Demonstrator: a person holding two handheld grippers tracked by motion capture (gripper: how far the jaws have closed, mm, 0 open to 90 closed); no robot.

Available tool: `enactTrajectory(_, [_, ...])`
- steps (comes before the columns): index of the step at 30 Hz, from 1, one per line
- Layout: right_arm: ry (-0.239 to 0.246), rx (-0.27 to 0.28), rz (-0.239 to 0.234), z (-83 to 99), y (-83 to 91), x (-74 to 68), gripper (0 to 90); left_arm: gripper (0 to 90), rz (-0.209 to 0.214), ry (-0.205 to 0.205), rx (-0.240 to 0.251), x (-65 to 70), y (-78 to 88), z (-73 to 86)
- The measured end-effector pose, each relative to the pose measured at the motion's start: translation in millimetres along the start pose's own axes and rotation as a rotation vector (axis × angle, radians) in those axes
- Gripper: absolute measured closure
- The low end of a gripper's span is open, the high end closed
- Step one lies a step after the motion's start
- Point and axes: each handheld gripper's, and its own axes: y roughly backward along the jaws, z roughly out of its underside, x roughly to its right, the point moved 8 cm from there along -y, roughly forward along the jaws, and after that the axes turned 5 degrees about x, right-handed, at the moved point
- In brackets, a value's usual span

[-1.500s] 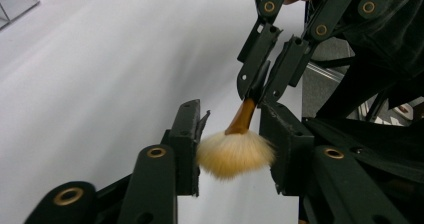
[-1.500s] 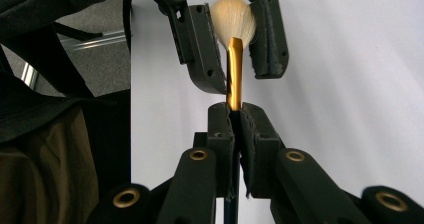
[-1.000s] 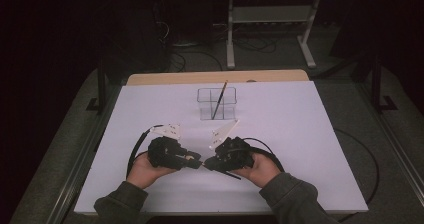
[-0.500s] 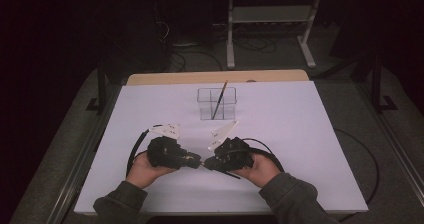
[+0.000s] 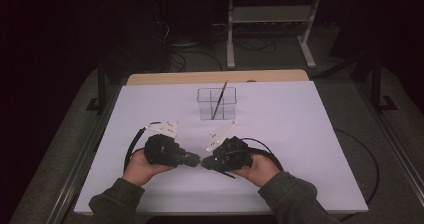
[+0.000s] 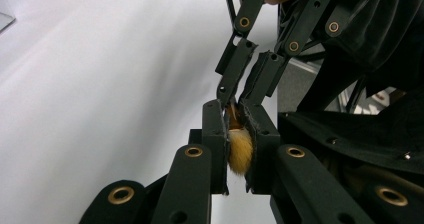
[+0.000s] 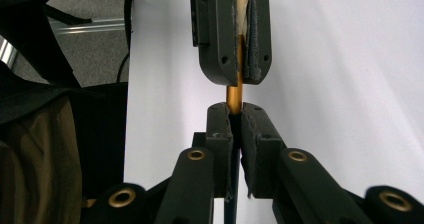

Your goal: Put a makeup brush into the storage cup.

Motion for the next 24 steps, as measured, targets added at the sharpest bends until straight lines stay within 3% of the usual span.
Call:
enactTrajectory(6, [-0.007, -0.007, -0.005, 0.1, 1.0, 3.0, 69.0, 81.6, -0.019, -0.022, -0.035, 2.2, -0.1, -2.9])
enactTrajectory(13, [-0.017, -0.041, -0.026, -1.0, 4.4, 2.5, 66.6, 81.5, -0.048, -0.021, -0.067, 4.6, -0.6, -10.3])
enactTrajectory(19, [-0.008, -0.093, -0.020, -4.7, 2.8, 2.7, 68.5, 81.5, -0.080, -0.053, -0.129, 7.3, -4.5, -18.5])
enactTrajectory(24, [-0.004, -0.109, -0.027, -6.1, 1.9, 2.4, 80.2, 81.5, -0.076, -0.071, -0.142, 9.6, -7.3, -22.9])
